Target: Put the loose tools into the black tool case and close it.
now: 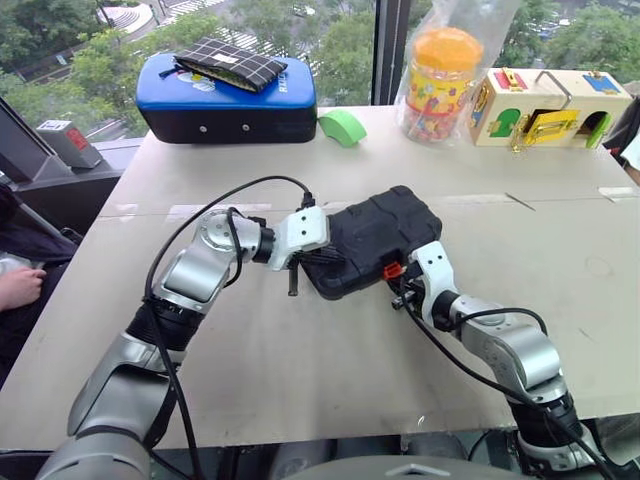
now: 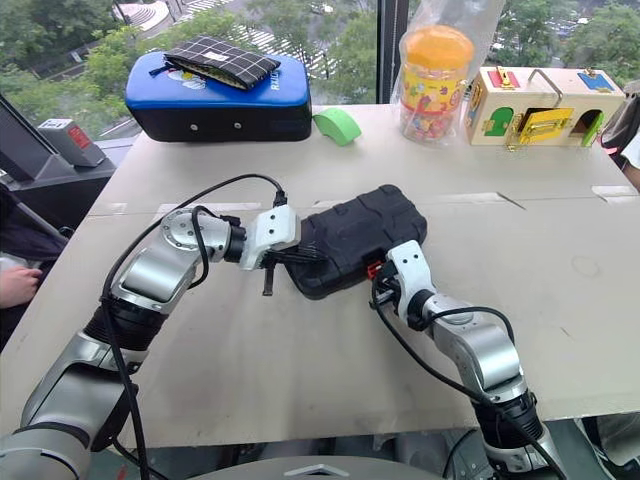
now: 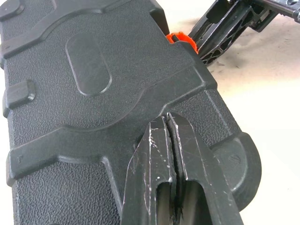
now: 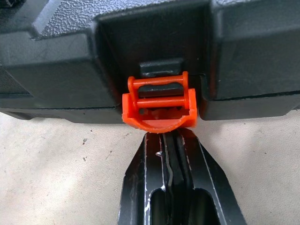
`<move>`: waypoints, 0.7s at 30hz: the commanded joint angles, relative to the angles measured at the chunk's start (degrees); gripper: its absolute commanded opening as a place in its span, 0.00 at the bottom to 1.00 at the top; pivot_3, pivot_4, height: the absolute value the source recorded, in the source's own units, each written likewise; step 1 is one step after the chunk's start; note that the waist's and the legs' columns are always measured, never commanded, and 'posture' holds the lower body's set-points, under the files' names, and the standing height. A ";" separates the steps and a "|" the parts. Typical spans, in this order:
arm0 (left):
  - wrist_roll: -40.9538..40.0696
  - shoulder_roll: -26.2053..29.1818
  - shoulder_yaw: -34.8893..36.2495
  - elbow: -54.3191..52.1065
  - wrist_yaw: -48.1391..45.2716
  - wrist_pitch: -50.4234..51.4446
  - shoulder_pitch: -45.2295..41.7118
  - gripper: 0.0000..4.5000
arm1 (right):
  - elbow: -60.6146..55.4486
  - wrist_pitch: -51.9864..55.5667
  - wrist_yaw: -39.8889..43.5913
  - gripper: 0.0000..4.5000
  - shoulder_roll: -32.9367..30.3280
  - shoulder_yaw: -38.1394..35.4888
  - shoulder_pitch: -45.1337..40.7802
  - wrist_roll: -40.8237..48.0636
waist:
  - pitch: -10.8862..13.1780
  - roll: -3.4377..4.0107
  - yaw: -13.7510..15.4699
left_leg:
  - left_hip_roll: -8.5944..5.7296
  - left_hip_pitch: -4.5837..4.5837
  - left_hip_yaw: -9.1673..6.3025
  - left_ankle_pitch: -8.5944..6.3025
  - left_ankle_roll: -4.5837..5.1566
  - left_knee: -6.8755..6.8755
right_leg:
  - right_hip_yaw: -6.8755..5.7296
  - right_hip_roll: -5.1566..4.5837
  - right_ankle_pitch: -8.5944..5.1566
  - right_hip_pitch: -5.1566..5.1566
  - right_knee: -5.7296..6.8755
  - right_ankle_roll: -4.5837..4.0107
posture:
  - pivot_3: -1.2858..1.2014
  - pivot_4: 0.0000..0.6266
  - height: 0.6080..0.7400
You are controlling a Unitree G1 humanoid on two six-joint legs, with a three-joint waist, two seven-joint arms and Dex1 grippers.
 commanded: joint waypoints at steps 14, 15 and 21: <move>4.51 1.39 -5.13 2.30 -0.54 3.85 5.33 0.00 | -10.98 -2.12 -0.85 0.01 3.81 -4.27 1.40 3.84 | 0.09 0.15 0.01 | 0.00 -0.05 -0.02 0.00 0.00 -0.03 | -0.01 -0.01 0.00 -0.04 -0.02 0.00 | 0.52 0.24 1.00; 4.57 1.38 -5.20 2.45 -0.56 3.72 5.32 0.00 | -11.88 -1.55 -1.02 0.01 3.89 -4.50 1.28 4.12 | 0.11 0.17 -0.02 | 0.00 -0.05 -0.01 0.00 0.00 -0.04 | -0.01 -0.01 0.00 -0.04 -0.02 0.00 | 0.52 0.24 1.00; 4.67 1.31 -5.39 2.73 -0.69 3.39 5.31 0.00 | -14.94 2.22 -1.59 0.01 3.66 -4.27 -0.18 4.82 | 0.16 0.24 -0.03 | -0.02 -0.05 -0.01 0.00 0.00 -0.04 | 0.00 -0.02 0.00 -0.04 -0.02 0.00 | 0.52 0.24 1.00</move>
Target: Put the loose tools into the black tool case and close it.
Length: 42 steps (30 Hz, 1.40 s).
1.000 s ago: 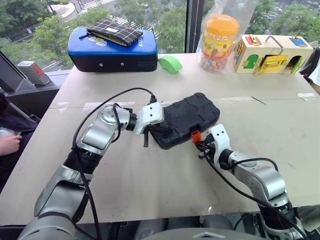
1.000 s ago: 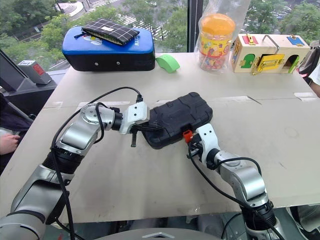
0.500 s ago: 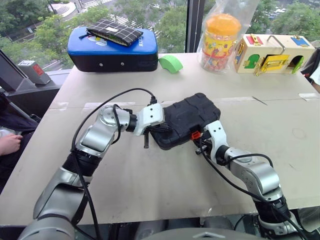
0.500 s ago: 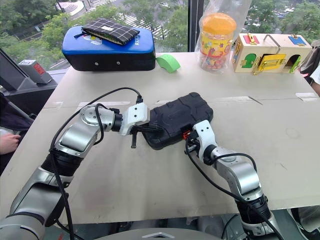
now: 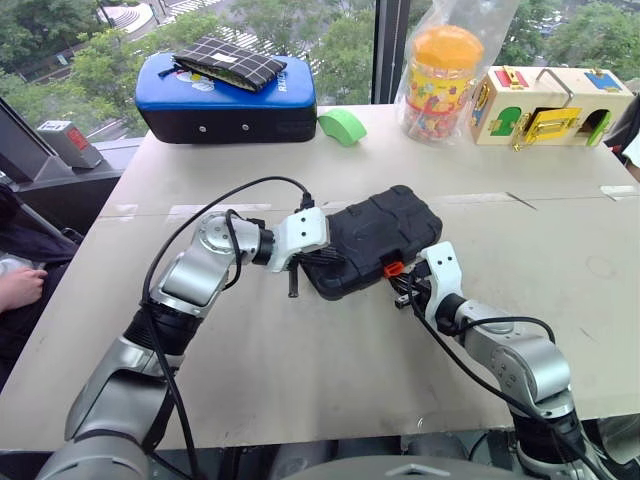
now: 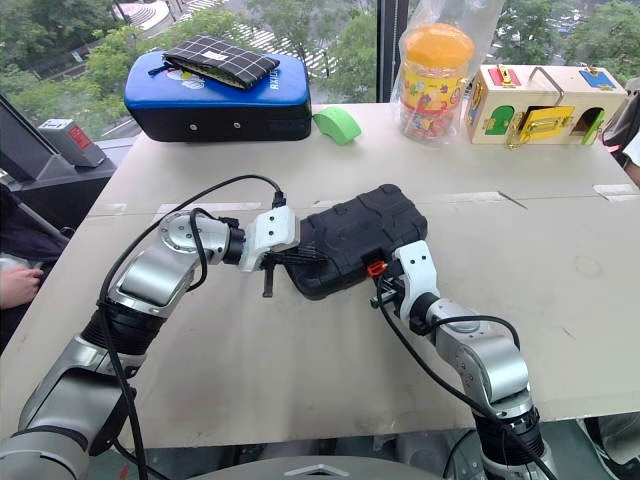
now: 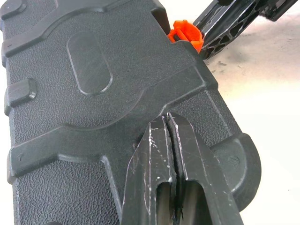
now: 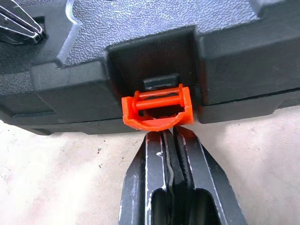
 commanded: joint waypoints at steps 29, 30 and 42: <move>-21.64 -5.22 17.34 -10.29 3.56 14.32 15.74 0.18 | -18.68 -10.09 13.68 0.36 -18.70 -10.01 3.54 5.66 | 0.04 0.10 0.34 | -0.14 -0.28 -0.55 -0.05 -0.03 -0.15 | -0.02 -0.37 -0.10 -0.10 -0.35 0.01 | 0.52 0.24 1.00; -22.82 -4.62 18.43 -12.12 4.03 15.13 17.11 0.28 | -18.85 -11.27 15.38 0.47 -20.07 -12.03 5.52 6.63 | 0.31 0.07 0.31 | -0.14 -0.28 -0.53 -0.06 -0.03 -0.16 | -0.09 -0.38 -0.10 -0.10 -0.38 0.01 | 0.52 0.24 1.00; -28.59 4.04 34.44 -27.47 5.69 15.36 42.90 1.00 | -16.84 -26.51 41.79 1.00 -31.85 -45.16 37.54 13.33 | 0.94 0.04 2.30 | -0.12 -0.33 -0.55 -0.07 -0.03 -0.21 | -0.08 -0.57 -0.08 0.07 -0.81 -0.03 | 0.52 0.24 1.00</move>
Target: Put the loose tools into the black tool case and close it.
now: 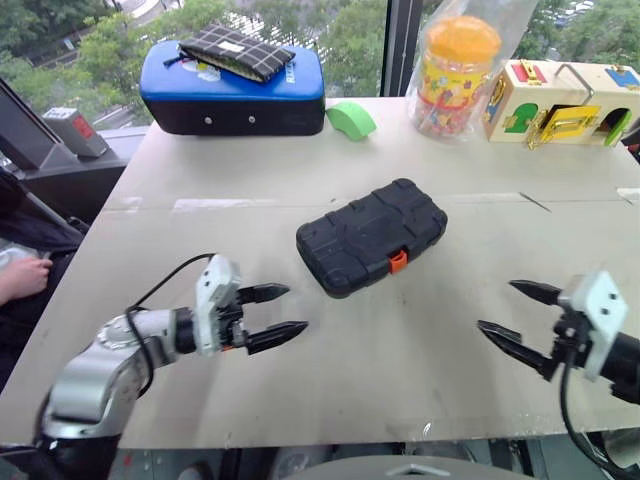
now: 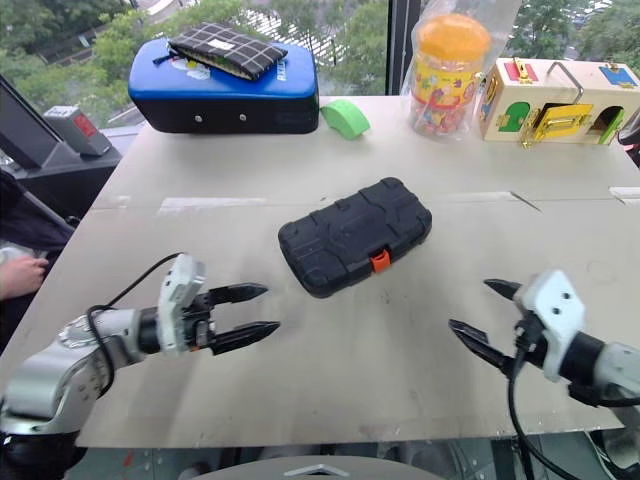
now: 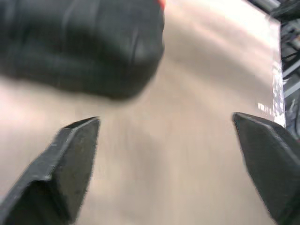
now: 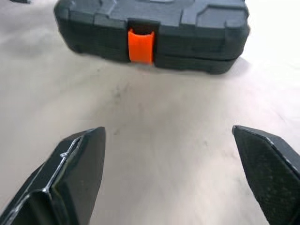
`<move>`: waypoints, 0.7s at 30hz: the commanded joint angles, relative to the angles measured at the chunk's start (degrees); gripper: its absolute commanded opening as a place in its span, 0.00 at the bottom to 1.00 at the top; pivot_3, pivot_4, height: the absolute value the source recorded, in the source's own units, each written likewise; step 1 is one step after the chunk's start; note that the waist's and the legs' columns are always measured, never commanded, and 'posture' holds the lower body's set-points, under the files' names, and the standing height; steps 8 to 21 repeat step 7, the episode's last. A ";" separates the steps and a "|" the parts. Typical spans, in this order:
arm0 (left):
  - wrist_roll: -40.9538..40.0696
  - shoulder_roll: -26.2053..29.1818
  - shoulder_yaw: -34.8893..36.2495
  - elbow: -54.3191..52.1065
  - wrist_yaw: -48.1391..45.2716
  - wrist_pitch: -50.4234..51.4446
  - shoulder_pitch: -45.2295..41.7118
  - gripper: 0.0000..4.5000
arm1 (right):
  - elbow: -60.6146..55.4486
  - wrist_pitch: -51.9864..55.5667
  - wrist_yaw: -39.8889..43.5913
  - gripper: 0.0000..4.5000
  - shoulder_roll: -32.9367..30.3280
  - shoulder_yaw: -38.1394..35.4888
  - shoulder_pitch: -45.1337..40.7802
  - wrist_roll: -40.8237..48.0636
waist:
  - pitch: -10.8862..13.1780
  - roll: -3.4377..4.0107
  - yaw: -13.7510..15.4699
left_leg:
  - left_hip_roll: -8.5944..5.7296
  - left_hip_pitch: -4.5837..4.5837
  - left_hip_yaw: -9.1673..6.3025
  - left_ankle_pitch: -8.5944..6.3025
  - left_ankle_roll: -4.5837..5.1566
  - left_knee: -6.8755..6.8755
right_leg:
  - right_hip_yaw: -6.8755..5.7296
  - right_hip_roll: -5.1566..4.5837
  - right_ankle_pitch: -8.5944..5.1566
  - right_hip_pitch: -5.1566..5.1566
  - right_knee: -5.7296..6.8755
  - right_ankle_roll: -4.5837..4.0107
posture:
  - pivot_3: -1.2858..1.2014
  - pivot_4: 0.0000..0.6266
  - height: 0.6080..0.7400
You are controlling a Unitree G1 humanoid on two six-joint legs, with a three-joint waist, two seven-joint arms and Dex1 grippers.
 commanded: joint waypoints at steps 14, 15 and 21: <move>-2.17 2.96 6.75 -5.87 0.69 -2.62 9.03 1.00 | 8.08 -20.15 12.84 1.00 3.81 -11.89 15.24 -4.16 | 0.02 -0.10 1.55 | -0.03 -0.17 0.11 -0.02 -0.02 0.04 | -0.05 -0.27 -0.09 -0.01 -0.19 -0.21 | 0.52 0.24 1.00; -2.17 2.96 6.75 -5.87 0.69 -2.62 9.03 1.00 | 8.08 -20.15 12.84 1.00 3.81 -11.89 15.24 -4.16 | 0.02 -0.10 1.55 | -0.03 -0.17 0.11 -0.02 -0.02 0.04 | -0.05 -0.27 -0.09 -0.01 -0.19 -0.21 | 0.52 0.24 1.00; -2.17 2.96 6.75 -5.87 0.69 -2.62 9.03 1.00 | 8.08 -20.15 12.84 1.00 3.81 -11.89 15.24 -4.16 | 0.02 -0.10 1.55 | -0.03 -0.17 0.11 -0.02 -0.02 0.04 | -0.05 -0.27 -0.09 -0.01 -0.19 -0.21 | 0.52 0.24 1.00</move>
